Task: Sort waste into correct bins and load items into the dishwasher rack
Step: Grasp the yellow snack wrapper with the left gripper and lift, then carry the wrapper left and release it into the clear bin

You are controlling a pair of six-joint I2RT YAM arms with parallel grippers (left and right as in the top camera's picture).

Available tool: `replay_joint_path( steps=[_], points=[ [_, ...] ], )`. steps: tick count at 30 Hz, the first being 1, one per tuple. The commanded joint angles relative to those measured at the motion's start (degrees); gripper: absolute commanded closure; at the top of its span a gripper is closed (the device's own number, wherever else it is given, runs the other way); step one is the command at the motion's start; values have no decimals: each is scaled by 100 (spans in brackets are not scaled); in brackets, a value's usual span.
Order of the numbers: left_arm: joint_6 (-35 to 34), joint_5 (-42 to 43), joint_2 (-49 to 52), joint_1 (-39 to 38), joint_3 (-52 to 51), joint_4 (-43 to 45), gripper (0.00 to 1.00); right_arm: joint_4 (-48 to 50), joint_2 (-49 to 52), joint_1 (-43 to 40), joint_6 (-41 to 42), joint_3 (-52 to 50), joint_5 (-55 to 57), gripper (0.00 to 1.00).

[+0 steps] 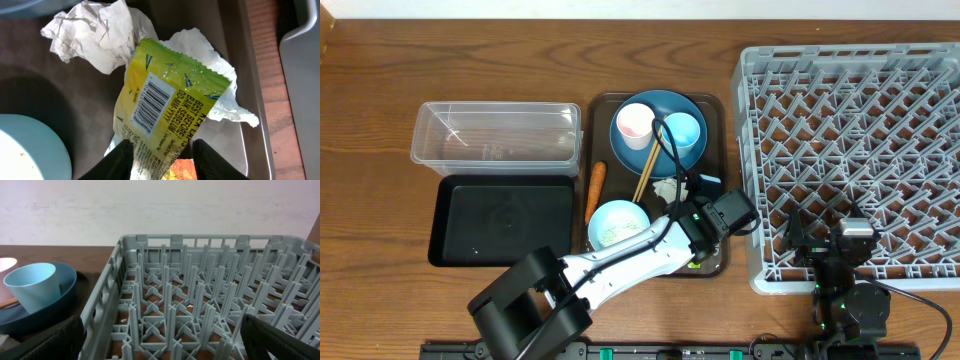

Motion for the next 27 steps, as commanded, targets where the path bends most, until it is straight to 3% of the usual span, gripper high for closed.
replay_joint_path(
  steps=[1,6,15,27],
  points=[
    [-31,-114,197,-9,-96,-9,70,-7,-42,52,17,-20,17,1],
    [-31,-129,243,-9,-96,33,94,-7,-42,52,17,-20,17,1],
    [50,-264,-55,68,-42,50,94,-7,-42,52,17,-20,17,1],
    [643,-269,-2162,1025,-24,-387,94,-7,-42,52,17,-20,17,1]
  ],
)
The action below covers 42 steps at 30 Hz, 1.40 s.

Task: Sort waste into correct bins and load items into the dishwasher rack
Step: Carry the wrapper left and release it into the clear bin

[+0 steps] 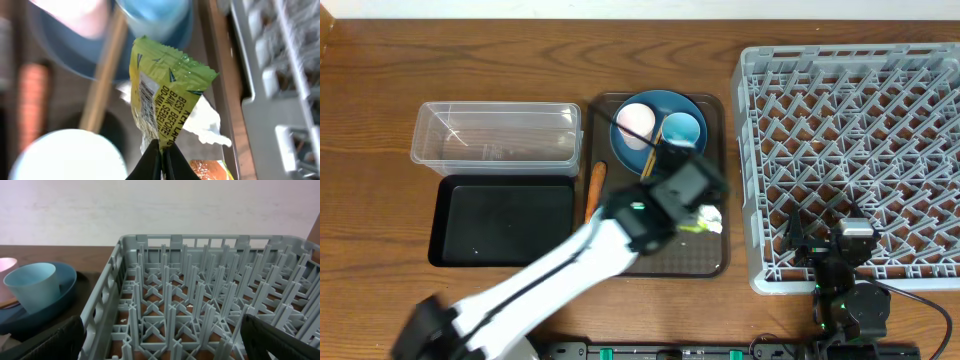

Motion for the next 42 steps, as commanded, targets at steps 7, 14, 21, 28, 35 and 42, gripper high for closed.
replay_joint_path(
  steps=[7,14,21,28,35,42],
  points=[
    [595,-1287,-1084,1386,-22,-197,94,-7,-42,52,17,-20,17,1],
    [590,-1458,-763,2990,-22,85,94,-7,-42,52,17,-20,17,1],
    [592,-992,129,4271,-22,879,94,-7,-42,52,17,-20,17,1],
    [595,-824,1029,5130,-22,1482,94,-7,-42,52,17,-20,17,1],
    [597,-153,1108,5497,-22,1679,32,-7,-42,52,17,-20,17,1],
    [962,837,317,5447,13,1711,21,-7,-42,52,17,-20,17,1]
  ],
)
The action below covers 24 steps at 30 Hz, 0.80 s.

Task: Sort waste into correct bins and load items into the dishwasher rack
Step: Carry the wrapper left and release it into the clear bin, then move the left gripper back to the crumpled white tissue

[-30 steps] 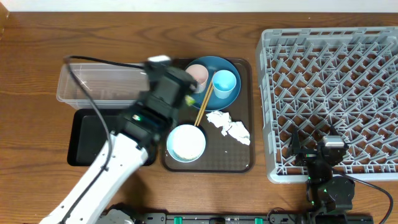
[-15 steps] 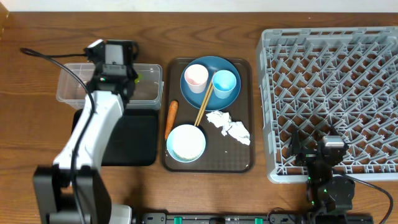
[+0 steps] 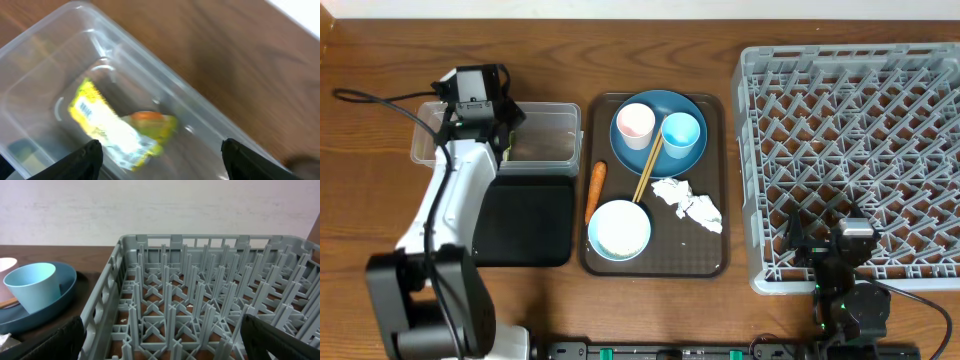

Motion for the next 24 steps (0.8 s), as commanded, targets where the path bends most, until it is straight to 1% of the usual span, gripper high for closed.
replay_joint_path(
  steps=[1,4,7,8,10,14,16,21,24],
  points=[
    [249,970,-734,-63,15,-15,19,-7,-42,52,17,-20,17,1],
    [240,1541,-1419,-223,22,-361,18,-7,-42,52,17,-20,17,1],
    [168,2081,-2083,-520,22,-988,18,-7,-42,52,17,-20,17,1],
    [160,2267,-2302,-680,22,-1215,14,-7,-42,52,17,-20,17,1],
    [85,2518,-2649,-1045,22,-1615,12,-7,-42,52,17,-20,17,1],
    [-321,2861,-3101,-1939,22,-2140,10,-7,-42,52,17,-20,17,1],
    [-566,2889,-3198,-2446,22,-2363,10,-7,-42,52,17,-20,17,1],
    [-614,2815,-3073,-3661,20,-2566,10,-7,-42,52,17,-20,17,1],
    [-977,2232,-2817,-4301,20,-2570,9,-7,-42,52,17,-20,17,1]
  ],
)
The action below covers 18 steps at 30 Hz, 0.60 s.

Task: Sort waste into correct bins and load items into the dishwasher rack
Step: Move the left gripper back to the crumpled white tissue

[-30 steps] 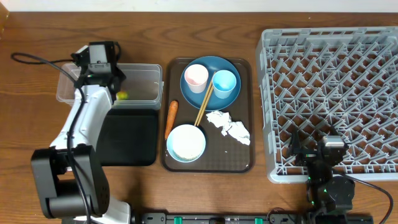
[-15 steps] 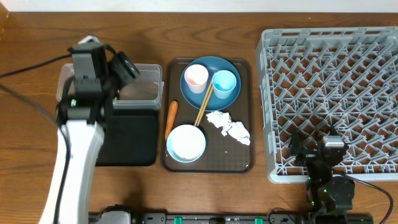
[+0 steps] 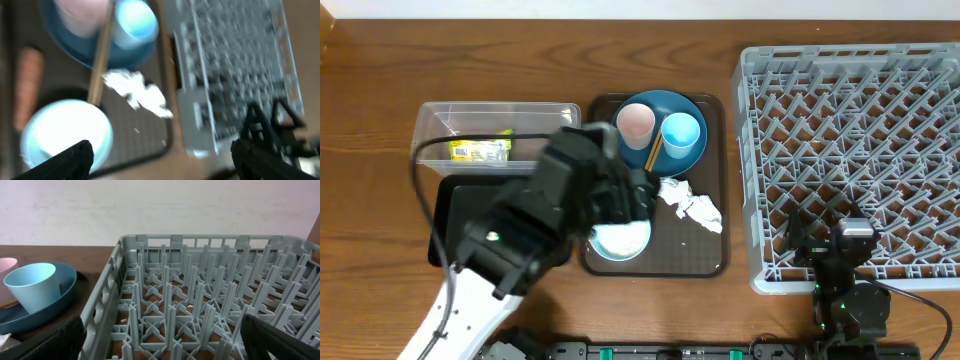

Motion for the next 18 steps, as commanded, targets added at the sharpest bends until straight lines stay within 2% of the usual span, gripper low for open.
replay_joint_path(
  steps=[1,7,12,18],
  points=[
    [-431,-614,304,-612,17,-22,9,-7,-42,52,17,-20,17,1],
    [-450,-1462,925,-1327,17,-68,9,-7,-42,52,17,-20,17,1],
    [-452,-1808,1320,-1364,17,28,9,-7,-42,52,17,-20,17,1],
    [-452,-1814,1845,-1364,17,304,9,-7,-42,52,17,-20,17,1]
  ],
)
